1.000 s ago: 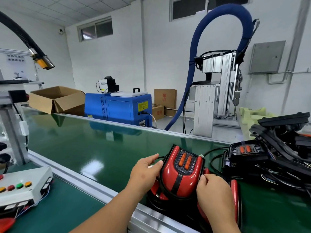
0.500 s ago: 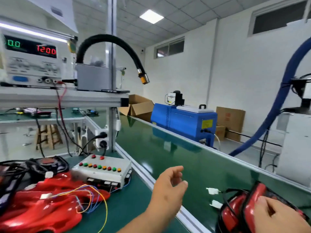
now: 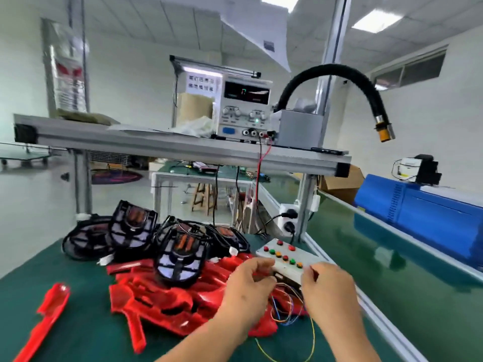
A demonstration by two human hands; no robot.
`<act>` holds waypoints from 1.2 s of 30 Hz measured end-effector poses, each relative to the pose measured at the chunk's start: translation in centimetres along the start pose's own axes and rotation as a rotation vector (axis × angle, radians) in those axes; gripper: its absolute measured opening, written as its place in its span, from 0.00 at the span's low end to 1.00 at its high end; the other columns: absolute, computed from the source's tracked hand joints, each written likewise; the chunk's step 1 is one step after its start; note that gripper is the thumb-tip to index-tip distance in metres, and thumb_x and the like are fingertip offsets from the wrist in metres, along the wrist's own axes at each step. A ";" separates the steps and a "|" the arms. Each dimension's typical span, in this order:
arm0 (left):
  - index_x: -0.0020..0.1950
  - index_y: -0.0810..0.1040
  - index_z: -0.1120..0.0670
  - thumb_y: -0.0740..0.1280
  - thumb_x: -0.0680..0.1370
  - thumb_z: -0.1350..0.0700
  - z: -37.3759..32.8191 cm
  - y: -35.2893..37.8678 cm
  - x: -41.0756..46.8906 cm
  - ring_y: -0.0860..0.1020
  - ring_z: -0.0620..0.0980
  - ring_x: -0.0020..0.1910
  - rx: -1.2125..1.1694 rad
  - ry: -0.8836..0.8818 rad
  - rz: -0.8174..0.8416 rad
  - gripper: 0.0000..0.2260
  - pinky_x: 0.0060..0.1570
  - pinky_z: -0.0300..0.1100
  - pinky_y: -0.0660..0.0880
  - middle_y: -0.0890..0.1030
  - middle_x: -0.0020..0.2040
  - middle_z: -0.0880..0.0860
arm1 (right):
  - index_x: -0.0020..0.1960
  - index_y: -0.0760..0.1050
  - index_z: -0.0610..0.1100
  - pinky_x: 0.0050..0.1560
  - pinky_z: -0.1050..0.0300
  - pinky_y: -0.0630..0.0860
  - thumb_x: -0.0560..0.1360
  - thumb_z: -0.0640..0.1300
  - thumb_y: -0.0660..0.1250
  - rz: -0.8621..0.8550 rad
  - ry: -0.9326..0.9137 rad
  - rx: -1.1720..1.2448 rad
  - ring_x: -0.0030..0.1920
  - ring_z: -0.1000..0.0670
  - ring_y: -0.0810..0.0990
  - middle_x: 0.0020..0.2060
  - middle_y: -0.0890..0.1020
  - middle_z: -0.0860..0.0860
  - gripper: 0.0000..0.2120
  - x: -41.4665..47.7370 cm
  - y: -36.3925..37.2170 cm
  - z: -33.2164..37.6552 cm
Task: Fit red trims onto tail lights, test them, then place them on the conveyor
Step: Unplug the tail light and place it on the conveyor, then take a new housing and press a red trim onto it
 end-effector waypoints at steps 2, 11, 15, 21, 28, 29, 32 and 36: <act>0.47 0.80 0.43 0.66 0.77 0.64 0.9 -2.8 0.7 0.80 0.37 0.41 0.022 -0.028 -0.080 0.14 0.47 0.36 0.78 0.84 0.43 0.41 | 0.28 0.61 0.45 0.32 0.55 0.57 0.78 0.42 0.60 0.048 -0.072 0.054 0.30 0.51 0.65 0.27 0.66 0.51 0.21 0.4 2.4 3.2; 0.69 0.75 0.53 0.64 0.80 0.58 5.5 -16.9 3.5 0.78 0.48 0.59 0.194 -0.090 -0.583 0.17 0.57 0.40 0.70 0.80 0.60 0.49 | 0.32 0.61 0.45 0.39 0.58 0.62 0.78 0.41 0.58 0.315 -0.193 0.074 0.39 0.48 0.69 0.34 0.73 0.46 0.16 0.3 11.7 13.3; 0.74 0.70 0.55 0.61 0.82 0.54 7.4 -19.1 3.5 0.73 0.52 0.68 0.277 -0.170 -0.570 0.19 0.68 0.47 0.67 0.77 0.68 0.53 | 0.34 0.62 0.46 0.41 0.59 0.67 0.78 0.40 0.60 0.387 -0.092 0.042 0.44 0.43 0.78 0.36 0.75 0.48 0.15 -0.1 15.0 14.8; 0.70 0.75 0.52 0.62 0.82 0.50 8.2 -18.7 4.2 0.80 0.44 0.38 0.477 -0.170 -0.448 0.17 0.41 0.41 0.71 0.83 0.39 0.47 | 0.48 0.76 0.41 0.41 0.57 0.68 0.79 0.39 0.59 0.389 -0.053 0.025 0.51 0.43 0.80 0.48 0.81 0.45 0.08 -0.7 17.1 15.0; 0.65 0.79 0.46 0.66 0.79 0.47 7.5 -18.6 4.6 0.78 0.50 0.58 0.538 -0.200 -0.553 0.15 0.66 0.50 0.68 0.83 0.56 0.46 | 0.34 0.57 0.48 0.33 0.56 0.61 0.80 0.42 0.57 0.319 -0.052 0.094 0.40 0.47 0.69 0.34 0.66 0.53 0.17 -0.6 18.0 14.0; 0.64 0.79 0.45 0.66 0.79 0.47 7.5 -18.6 4.6 0.78 0.51 0.59 0.528 -0.204 -0.557 0.14 0.70 0.57 0.65 0.84 0.55 0.45 | 0.34 0.57 0.48 0.31 0.57 0.59 0.80 0.42 0.57 0.309 -0.062 0.097 0.40 0.48 0.69 0.33 0.66 0.53 0.17 -0.5 18.0 14.0; 0.63 0.80 0.45 0.66 0.79 0.48 7.2 -18.5 4.5 0.78 0.52 0.60 0.485 -0.187 -0.568 0.13 0.68 0.61 0.66 0.84 0.54 0.45 | 0.33 0.57 0.48 0.27 0.62 0.56 0.79 0.41 0.57 0.281 -0.085 0.089 0.39 0.48 0.68 0.32 0.65 0.54 0.17 -0.4 17.8 14.0; 0.65 0.79 0.48 0.67 0.79 0.48 6.9 -18.1 4.1 0.78 0.50 0.57 0.463 -0.135 -0.597 0.15 0.67 0.55 0.68 0.83 0.56 0.45 | 0.33 0.58 0.48 0.27 0.60 0.56 0.79 0.42 0.57 0.263 -0.072 0.101 0.32 0.55 0.64 0.31 0.66 0.54 0.16 -0.3 17.3 14.0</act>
Point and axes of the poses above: each hand's wrist, its own x-axis towards the middle knuckle, its own y-axis out of the palm, z = x × y, the point moved 2 cm from there along x, towards the middle knuckle
